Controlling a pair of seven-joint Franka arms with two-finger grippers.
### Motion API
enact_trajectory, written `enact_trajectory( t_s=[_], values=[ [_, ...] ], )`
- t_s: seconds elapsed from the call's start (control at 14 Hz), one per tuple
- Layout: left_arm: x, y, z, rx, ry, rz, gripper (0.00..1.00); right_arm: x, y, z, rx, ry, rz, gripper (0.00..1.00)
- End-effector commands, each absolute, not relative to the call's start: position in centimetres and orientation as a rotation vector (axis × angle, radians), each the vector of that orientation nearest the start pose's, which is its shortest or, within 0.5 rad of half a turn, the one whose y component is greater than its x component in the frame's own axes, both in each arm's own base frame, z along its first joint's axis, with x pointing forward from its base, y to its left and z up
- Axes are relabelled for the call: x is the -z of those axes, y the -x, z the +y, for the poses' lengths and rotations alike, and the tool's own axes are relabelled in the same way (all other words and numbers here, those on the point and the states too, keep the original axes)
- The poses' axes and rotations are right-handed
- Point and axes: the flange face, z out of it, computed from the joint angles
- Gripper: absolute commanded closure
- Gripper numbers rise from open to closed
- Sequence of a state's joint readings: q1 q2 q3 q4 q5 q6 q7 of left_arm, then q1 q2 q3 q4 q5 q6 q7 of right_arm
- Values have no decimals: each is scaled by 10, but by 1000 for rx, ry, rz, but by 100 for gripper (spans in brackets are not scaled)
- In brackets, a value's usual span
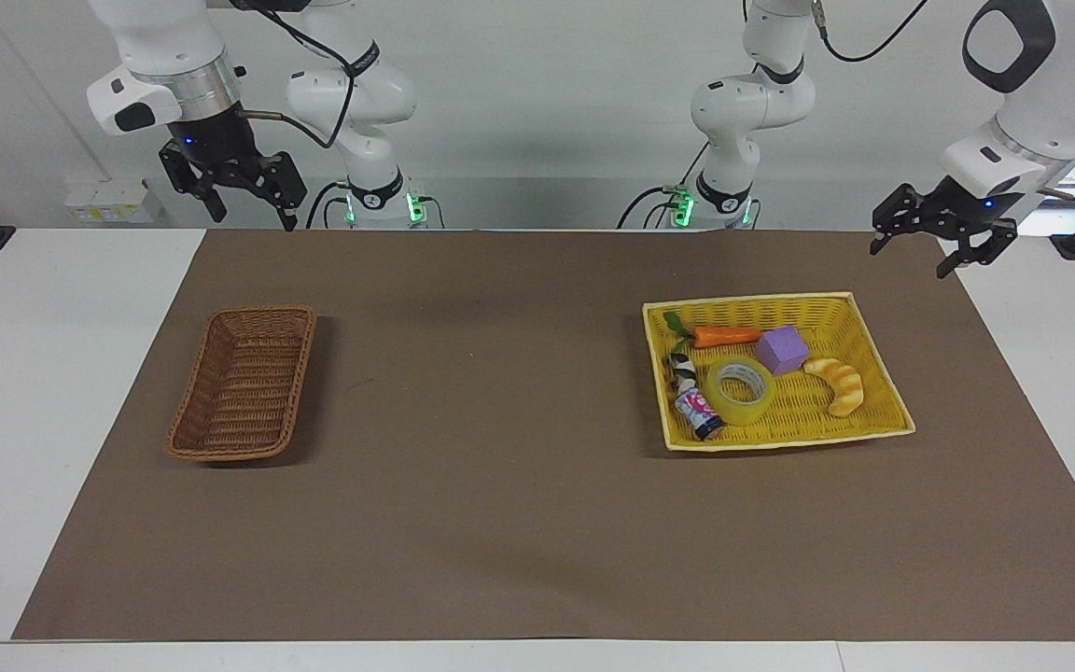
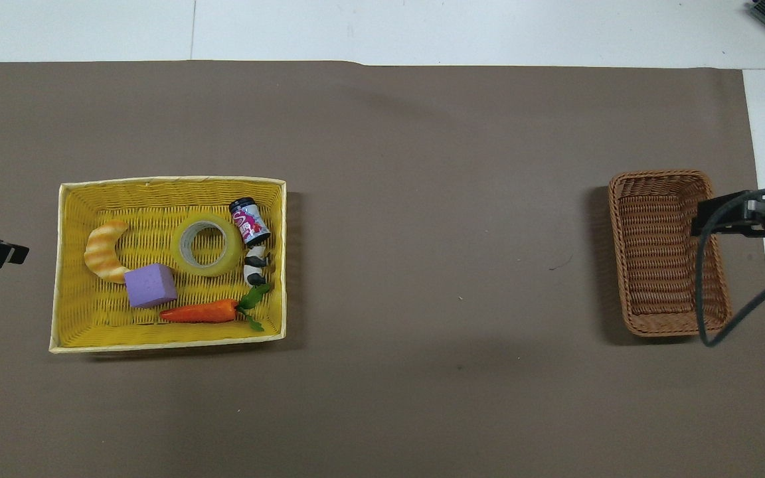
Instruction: Move tape to another basket
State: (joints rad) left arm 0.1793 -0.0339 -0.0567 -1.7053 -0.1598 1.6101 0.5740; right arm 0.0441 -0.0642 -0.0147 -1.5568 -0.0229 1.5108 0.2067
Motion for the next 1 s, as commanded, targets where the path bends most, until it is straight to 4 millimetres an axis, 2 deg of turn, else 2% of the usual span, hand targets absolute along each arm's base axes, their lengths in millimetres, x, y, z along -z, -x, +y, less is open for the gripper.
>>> enact_trajectory(
  t_s=[0.0,0.14,0.36,0.43,0.5,0.57,0.64,0.71,0.79,0.86,0.93],
  values=[
    [-555,-550,72,88,3303,702,0,-660,-519,8,17,3146,243,0],
    [-526,-560,73,114,3299,676,0,-660,-519,8,17,3146,243,0],
    [-466,-567,55,169,3274,656,0,-660,-520,8,24,3145,243,0],
    [-442,-573,36,145,3274,677,0,-660,-520,7,24,3145,246,0],
    [-427,-575,18,120,3280,678,0,-660,-520,7,24,3145,243,0],
    [-415,-580,5,139,3284,610,0,-660,-520,7,24,3145,246,0],
    [-403,-580,-20,135,3300,506,0,-660,-520,7,24,3145,246,0],
    [-394,-578,-32,146,3307,424,1,-660,-520,7,24,3145,243,0],
    [-385,-575,-33,161,3308,364,5,-660,-520,7,21,3145,243,0],
    [-373,-568,-50,144,3310,345,7,-660,-520,7,21,3145,243,0],
    [-362,-561,-56,150,3306,320,12,-660,-520,7,21,3145,243,0]
  ],
)
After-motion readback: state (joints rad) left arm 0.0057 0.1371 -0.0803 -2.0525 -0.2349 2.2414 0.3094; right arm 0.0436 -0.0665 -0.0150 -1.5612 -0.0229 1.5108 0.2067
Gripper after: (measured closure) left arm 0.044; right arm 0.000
